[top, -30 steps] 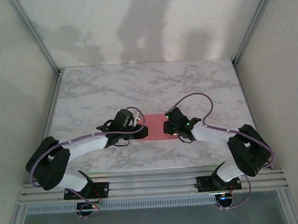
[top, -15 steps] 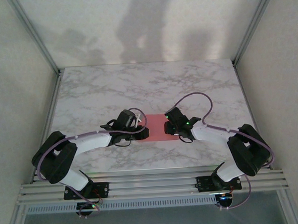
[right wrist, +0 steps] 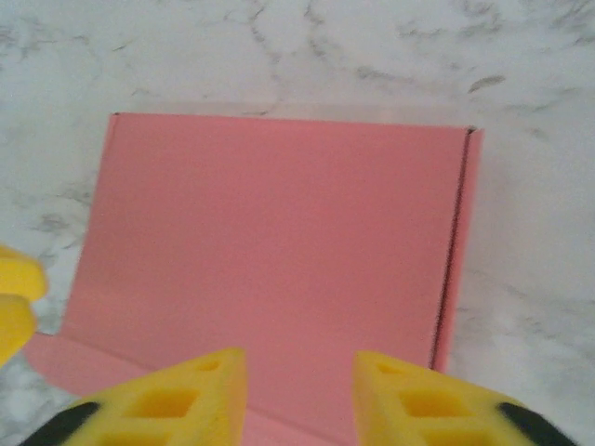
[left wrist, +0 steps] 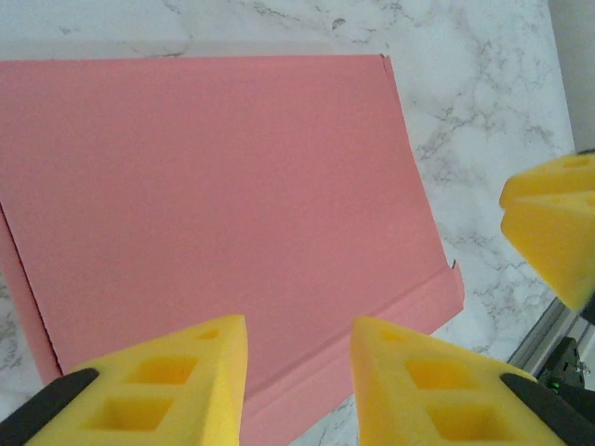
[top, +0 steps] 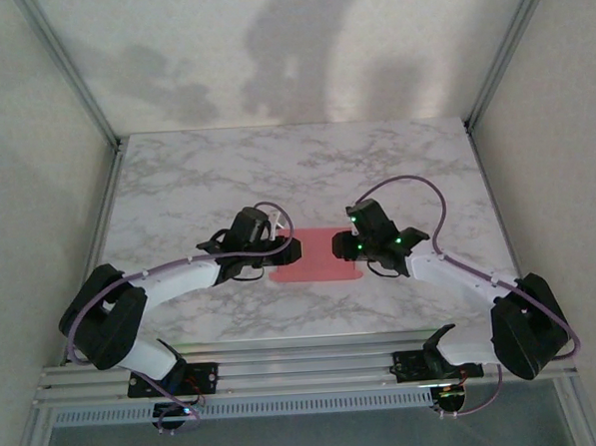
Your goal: Fold the paper box
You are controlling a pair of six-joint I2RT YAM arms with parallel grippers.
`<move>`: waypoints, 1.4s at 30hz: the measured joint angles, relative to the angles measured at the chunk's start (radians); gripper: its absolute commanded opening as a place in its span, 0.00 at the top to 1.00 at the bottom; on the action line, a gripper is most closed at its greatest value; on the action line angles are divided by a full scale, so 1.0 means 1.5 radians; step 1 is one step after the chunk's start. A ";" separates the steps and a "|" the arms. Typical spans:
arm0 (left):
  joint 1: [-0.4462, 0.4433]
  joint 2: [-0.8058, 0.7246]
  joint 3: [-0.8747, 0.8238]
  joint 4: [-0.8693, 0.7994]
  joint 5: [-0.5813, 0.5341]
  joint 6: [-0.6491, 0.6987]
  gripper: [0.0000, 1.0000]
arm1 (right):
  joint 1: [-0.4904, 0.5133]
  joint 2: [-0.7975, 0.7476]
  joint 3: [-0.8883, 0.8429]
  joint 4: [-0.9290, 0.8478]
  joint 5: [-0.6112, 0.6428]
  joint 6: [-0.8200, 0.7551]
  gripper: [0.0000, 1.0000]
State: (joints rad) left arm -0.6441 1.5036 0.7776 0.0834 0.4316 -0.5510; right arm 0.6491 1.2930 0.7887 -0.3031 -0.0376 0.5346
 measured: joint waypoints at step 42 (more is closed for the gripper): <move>0.039 0.047 -0.037 0.083 0.032 -0.012 0.61 | -0.074 0.065 -0.049 0.072 -0.159 0.018 0.88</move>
State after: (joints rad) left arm -0.5850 1.5738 0.7223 0.2085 0.4793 -0.5697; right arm 0.5377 1.3911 0.7155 -0.1944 -0.2768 0.5610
